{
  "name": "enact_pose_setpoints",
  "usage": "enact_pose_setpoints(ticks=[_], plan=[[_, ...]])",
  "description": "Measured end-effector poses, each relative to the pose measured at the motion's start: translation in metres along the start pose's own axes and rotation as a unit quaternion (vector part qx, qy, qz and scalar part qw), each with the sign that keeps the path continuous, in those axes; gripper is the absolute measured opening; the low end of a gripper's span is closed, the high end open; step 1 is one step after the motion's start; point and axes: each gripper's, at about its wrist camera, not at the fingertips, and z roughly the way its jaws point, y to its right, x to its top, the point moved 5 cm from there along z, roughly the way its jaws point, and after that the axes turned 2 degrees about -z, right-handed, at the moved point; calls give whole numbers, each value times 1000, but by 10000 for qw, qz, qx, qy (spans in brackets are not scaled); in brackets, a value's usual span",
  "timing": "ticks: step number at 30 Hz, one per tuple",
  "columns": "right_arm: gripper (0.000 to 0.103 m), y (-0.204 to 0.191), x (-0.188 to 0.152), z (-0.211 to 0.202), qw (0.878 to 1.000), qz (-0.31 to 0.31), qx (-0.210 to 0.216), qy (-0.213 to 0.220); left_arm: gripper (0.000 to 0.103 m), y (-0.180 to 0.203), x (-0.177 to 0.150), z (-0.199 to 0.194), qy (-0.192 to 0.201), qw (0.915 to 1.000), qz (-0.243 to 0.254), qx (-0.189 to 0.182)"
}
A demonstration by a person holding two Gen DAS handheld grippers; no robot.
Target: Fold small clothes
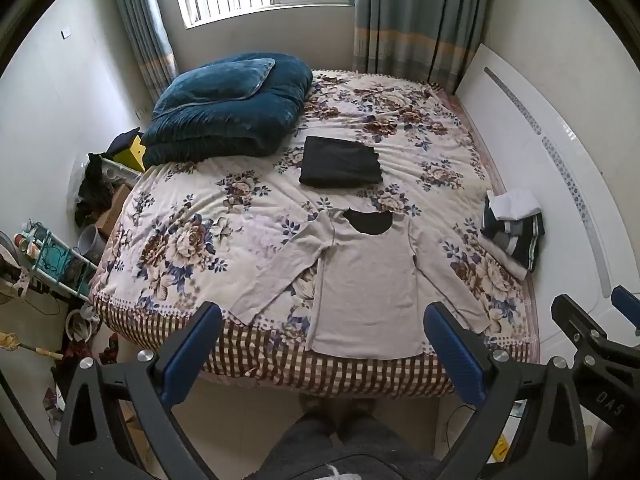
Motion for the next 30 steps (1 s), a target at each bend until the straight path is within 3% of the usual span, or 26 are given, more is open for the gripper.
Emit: enact_pose_setpoints(ticks=[30], plan=[[103, -6, 5, 1, 10000, -20, -42, -3, 103, 0, 0, 0, -2, 10000, -11, -7]])
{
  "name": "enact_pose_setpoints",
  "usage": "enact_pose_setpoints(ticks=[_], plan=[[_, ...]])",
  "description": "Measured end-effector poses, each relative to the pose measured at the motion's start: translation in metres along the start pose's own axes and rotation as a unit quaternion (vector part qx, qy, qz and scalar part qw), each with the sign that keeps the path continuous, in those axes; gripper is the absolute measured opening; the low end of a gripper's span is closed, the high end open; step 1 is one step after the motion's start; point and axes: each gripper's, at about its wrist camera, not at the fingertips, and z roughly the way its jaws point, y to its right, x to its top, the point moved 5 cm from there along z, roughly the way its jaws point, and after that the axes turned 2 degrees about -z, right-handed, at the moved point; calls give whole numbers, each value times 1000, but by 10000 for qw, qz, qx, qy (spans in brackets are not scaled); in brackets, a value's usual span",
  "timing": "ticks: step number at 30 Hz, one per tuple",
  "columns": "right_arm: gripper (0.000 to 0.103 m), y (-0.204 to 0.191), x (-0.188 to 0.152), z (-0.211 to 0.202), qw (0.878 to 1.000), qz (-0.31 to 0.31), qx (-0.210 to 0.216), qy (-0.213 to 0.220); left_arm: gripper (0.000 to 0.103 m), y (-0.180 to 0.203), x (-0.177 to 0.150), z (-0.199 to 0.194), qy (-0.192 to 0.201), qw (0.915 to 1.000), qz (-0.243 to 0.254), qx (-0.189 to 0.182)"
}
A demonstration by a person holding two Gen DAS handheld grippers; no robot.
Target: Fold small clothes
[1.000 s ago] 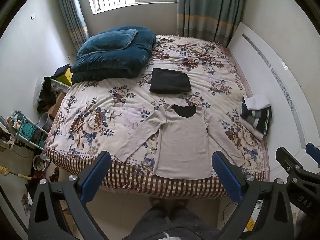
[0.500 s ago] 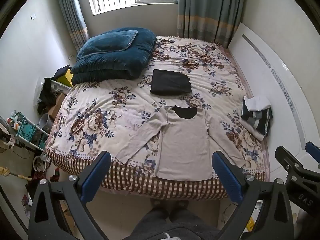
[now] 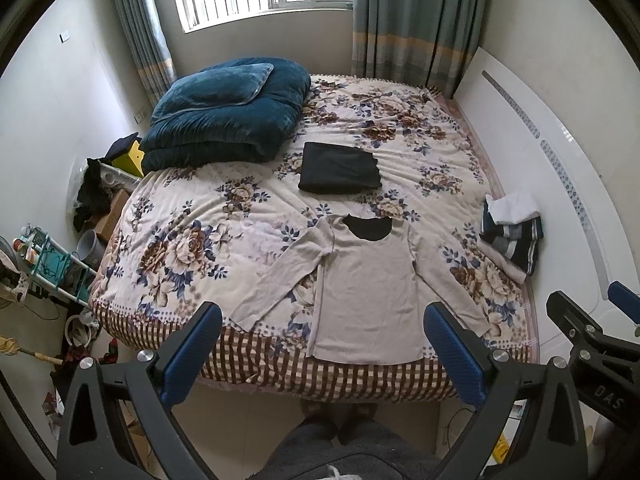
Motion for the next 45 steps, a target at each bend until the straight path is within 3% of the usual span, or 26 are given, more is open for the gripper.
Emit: enact_pose_setpoints(ticks=[45], plan=[[103, -7, 9, -6, 10000, -21, 24, 49, 103, 5, 12, -5, 112, 9999, -23, -22]])
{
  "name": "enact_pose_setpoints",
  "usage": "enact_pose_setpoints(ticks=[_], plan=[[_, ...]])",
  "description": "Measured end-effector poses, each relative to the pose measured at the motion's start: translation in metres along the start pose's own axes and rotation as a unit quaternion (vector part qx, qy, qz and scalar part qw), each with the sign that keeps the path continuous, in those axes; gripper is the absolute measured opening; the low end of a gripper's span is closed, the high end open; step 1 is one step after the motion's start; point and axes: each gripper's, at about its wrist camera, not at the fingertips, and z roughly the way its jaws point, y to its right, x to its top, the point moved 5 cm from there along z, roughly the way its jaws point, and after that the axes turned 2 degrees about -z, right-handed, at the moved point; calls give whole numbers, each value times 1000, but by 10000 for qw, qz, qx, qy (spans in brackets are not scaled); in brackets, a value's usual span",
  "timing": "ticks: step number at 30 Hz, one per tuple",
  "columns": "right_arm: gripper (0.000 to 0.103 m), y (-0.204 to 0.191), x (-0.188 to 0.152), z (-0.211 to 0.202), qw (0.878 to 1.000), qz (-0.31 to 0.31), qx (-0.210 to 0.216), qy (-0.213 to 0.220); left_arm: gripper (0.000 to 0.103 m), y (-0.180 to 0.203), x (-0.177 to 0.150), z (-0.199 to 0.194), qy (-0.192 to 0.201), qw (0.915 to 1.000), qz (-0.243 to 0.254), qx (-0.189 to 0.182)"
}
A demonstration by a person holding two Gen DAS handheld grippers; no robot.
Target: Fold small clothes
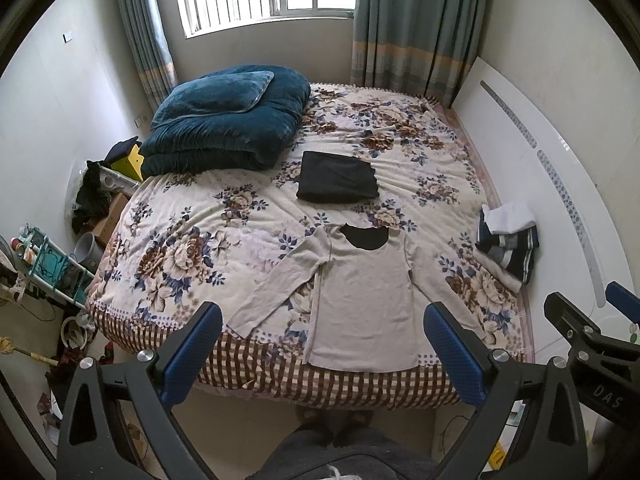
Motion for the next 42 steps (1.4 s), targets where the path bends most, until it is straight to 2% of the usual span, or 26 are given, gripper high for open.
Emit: enact_pose_setpoints(ticks=[14, 15, 19, 21, 24, 27, 30, 32, 36, 37, 39, 42], plan=[[103, -2, -6, 4, 10000, 10, -7, 6, 103, 11, 12, 3, -15, 10000, 20, -46], [103, 0, 5, -3, 10000, 13, -7, -5, 103, 11, 11, 2, -9, 10000, 12, -47], [103, -7, 13, -3, 10000, 42, -30, -50, 103, 13, 15, 9, -55, 9999, 30, -90], [103, 1, 35, 2, 9999, 78, -56, -90, 103, 12, 18, 19, -38, 9999, 43, -82], [103, 7, 37, 19, 9995, 257, -75, -191, 103, 5, 24, 47, 159, 9998, 112, 41], [103, 26, 21, 64, 9973, 606, -118, -405, 103, 5, 26, 94, 286, 9991, 260, 150], [103, 63, -2, 124, 9901, 1119, -450, -718, 103, 10, 25, 156, 90, 9990, 401, 187], [103, 95, -25, 170, 9808, 1539, -667, -993, 103, 21, 19, 208, -133, 9983, 507, 253], [103, 169, -93, 265, 9548, 2351, -1035, -1496, 103, 40, -4, 297, -524, 9949, 725, 463], [103, 193, -114, 294, 9449, 2590, -1143, -1643, 103, 45, -11, 318, -596, 9941, 738, 521], [103, 227, -151, 341, 9309, 2905, -1223, -1848, 103, 57, -28, 368, -913, 9902, 792, 701], [102, 274, -209, 413, 9005, 3522, -1216, -2243, 103, 66, -53, 419, -1322, 9843, 757, 892]])
